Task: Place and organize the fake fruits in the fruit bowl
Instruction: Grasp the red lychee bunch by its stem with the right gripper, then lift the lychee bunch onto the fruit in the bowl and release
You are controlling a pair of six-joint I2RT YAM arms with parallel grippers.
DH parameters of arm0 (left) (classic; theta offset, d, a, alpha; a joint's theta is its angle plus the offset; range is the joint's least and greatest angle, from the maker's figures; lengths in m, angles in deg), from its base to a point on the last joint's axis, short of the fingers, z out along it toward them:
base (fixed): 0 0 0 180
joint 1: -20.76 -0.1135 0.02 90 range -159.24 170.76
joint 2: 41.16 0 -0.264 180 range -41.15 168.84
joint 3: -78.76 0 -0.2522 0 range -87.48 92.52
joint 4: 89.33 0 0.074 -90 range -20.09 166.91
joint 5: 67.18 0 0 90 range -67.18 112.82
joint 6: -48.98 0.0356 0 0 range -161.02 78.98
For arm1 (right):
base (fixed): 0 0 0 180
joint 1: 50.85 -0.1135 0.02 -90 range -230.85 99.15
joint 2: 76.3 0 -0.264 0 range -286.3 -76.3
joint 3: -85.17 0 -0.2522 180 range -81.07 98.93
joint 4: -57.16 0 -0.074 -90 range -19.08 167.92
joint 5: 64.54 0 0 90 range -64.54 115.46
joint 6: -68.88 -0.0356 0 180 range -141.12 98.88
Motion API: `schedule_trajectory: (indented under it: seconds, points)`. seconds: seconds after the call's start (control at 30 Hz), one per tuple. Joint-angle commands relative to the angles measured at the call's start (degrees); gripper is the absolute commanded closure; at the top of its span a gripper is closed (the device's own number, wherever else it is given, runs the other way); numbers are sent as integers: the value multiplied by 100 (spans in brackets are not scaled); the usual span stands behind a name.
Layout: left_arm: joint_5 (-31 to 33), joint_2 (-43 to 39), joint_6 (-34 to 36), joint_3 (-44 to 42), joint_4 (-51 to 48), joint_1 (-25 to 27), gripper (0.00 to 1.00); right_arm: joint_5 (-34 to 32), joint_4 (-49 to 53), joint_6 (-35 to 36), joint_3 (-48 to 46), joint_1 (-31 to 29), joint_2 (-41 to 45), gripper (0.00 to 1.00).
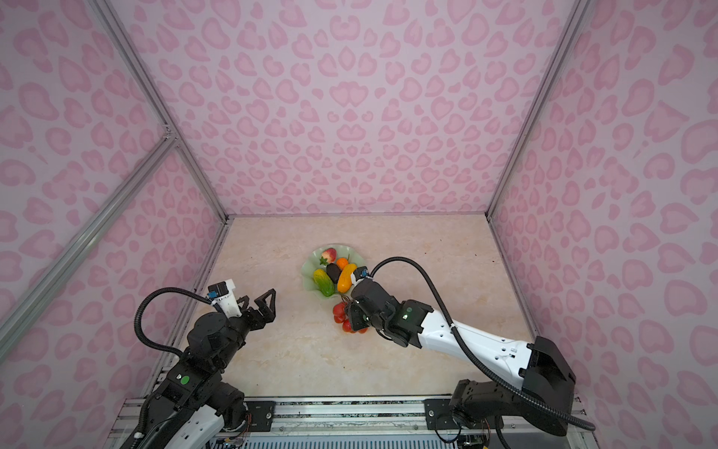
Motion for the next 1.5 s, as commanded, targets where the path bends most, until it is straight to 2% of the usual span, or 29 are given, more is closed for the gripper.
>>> schedule_trajectory:
  seconds: [0.0, 0.1, 0.3, 0.7, 1.07, 1.27, 1.47]
  points:
    - [36, -24, -20, 25, 191, -1, 4, -352, 10, 297, 138, -14, 154, 77]
    - [34, -24, -19, 25, 197, -6, 4, -550, -38, 575, 408, 61, 169, 77]
    - [31, -15, 6, 42, 244, -6, 4, -493, -134, 1160, 1224, 403, -246, 76]
    - [43, 118, 189, 106, 427, -6, 4, -118, -600, 1507, 2389, 629, -1421, 76]
    - [-599, 187, 595, 163, 667, -6, 4, 460, -975, 1164, 2808, 933, -2371, 76]
    - [-620, 274, 561, 152, 754, -6, 3, 644, -1071, 1118, 2896, 1227, -2981, 75]
    - [-601, 360, 526, 157, 824, -5, 3, 870, -825, 1135, 3386, 1400, -3568, 70]
